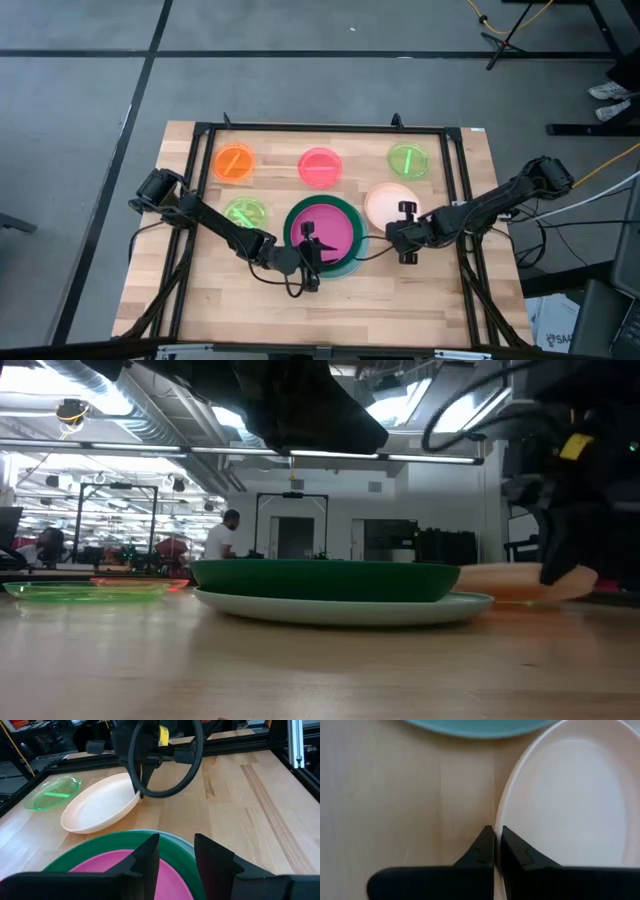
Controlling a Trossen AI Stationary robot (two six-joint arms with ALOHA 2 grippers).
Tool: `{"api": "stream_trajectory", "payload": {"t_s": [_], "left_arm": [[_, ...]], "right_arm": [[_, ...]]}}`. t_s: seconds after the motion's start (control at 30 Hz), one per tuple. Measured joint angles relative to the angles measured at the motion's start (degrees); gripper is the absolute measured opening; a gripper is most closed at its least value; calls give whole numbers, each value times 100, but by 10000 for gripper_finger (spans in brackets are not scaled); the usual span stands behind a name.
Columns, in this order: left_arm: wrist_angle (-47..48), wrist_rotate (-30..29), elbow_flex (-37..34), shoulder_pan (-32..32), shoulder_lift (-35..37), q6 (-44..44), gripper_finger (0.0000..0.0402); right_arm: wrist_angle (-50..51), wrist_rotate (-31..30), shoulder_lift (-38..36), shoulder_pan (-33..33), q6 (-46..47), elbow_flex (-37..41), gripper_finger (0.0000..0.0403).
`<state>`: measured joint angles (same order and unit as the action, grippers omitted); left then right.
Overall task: Stack plastic plates
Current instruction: Stack the light orange plate on top of the pink plate
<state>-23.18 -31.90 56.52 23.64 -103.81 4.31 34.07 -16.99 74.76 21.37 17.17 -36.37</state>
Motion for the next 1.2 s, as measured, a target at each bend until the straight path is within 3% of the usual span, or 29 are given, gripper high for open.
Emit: {"api": "stream_trajectory", "payload": {"t_s": [0.67,1.07,1.2], "left_arm": [[119,143,3,369,343,-330,116],[120,131,3,382,341,-342,116],[-317,133,3,337,337,-317,116]], "right_arm": [[235,-48,0,4,-1594,-1087,5],[-505,415,17,-2,-2997,-1267,5],[-874,614,79,-2,-3275,-1269,5]]}}
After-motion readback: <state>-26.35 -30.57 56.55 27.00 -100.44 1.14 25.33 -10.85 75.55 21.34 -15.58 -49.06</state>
